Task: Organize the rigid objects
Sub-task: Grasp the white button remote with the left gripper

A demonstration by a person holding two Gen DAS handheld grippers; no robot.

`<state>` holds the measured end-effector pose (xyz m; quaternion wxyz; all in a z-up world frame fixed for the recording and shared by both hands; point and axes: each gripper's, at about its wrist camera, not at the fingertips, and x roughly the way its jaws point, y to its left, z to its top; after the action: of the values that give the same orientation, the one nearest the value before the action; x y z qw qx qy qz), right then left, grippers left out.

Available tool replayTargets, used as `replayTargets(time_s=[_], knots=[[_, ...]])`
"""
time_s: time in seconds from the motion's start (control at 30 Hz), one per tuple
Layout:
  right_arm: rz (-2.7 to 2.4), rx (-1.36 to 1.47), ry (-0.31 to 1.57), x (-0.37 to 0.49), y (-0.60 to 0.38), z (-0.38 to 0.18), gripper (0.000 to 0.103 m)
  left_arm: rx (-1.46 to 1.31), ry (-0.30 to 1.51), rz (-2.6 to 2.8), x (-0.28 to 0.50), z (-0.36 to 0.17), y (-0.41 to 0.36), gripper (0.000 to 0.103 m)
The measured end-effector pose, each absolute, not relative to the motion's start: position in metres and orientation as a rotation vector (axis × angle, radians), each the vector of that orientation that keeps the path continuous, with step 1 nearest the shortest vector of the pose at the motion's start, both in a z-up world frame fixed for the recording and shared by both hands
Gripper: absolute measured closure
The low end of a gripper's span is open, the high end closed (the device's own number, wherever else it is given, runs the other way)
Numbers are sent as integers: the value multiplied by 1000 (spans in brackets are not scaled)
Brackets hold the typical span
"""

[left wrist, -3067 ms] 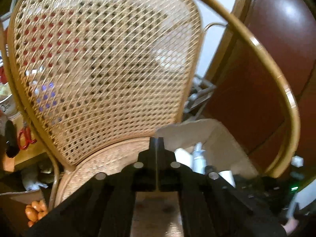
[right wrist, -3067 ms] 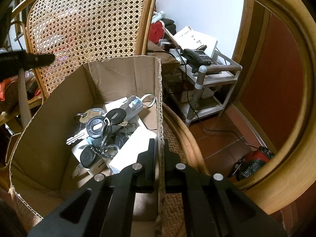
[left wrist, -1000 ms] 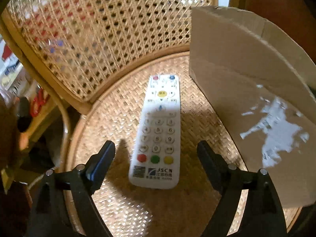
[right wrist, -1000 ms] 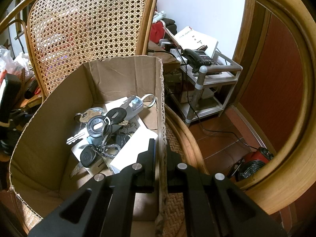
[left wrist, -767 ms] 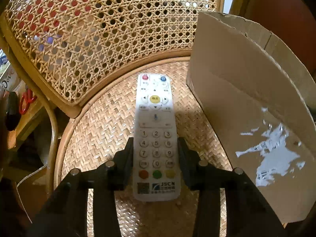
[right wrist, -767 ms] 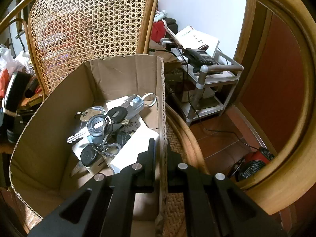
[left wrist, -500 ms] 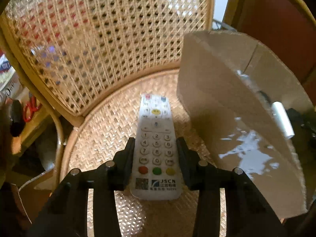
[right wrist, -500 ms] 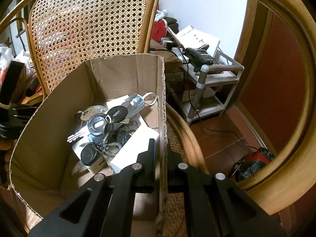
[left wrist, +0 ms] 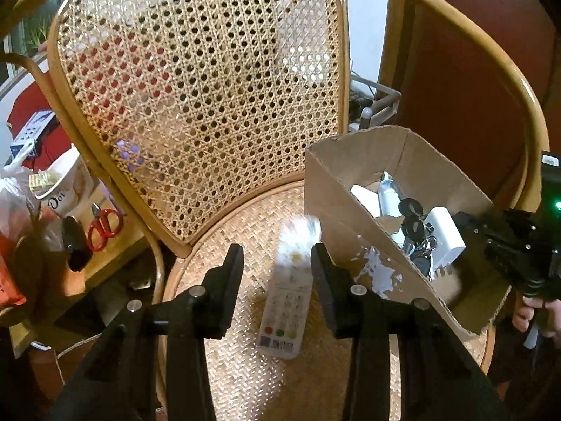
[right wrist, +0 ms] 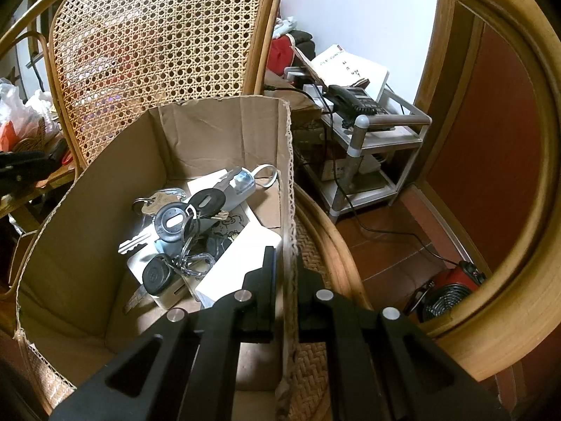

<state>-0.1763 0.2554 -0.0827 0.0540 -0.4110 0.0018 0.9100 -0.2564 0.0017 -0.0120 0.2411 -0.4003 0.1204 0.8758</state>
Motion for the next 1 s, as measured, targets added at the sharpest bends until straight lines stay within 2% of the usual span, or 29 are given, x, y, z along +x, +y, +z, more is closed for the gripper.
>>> replayTargets(time_s=[0.2,0.23,0.27,0.3,0.33,0.4,0.63,0.77,0.8,0.87,0.93,1.0], knots=[[2764,-1249,4,-176,257,-82,93,-1132,349,2390,-254,-25,2,62],[2764,-1249,4,-176,257,-82,93,-1147,364,2386,-256,-30,3,53],[2764,-1249,5,-176,258,-82,93,-1162,375,2382,-257,-36,6,35],[2764,-1250,5,-176,258,-82,93,-1172,391,2382,-259,-42,8,28],[2764,-1249,5,-176,257,-82,93,-1178,402,2384,-261,-49,10,23],[2764,-1249,5,-176,257,-82,93,-1228,402,2356,-267,-65,15,23],[2763,-1250,4,-176,257,-82,93,-1366,440,2281,-290,-112,35,22],[2762,-1255,2,-176,258,-83,93,-1429,402,2221,-303,-132,44,24],[2761,-1257,3,-176,258,-83,93,-1417,371,2229,-304,-132,44,29],[2763,-1257,-1,-176,257,-83,93,-1422,358,2238,-308,-130,46,62],[2764,-1258,0,-176,257,-83,93,-1419,430,2243,-307,-130,52,64],[2763,-1258,-5,-176,256,-83,93,-1419,411,2247,-307,-131,53,64]])
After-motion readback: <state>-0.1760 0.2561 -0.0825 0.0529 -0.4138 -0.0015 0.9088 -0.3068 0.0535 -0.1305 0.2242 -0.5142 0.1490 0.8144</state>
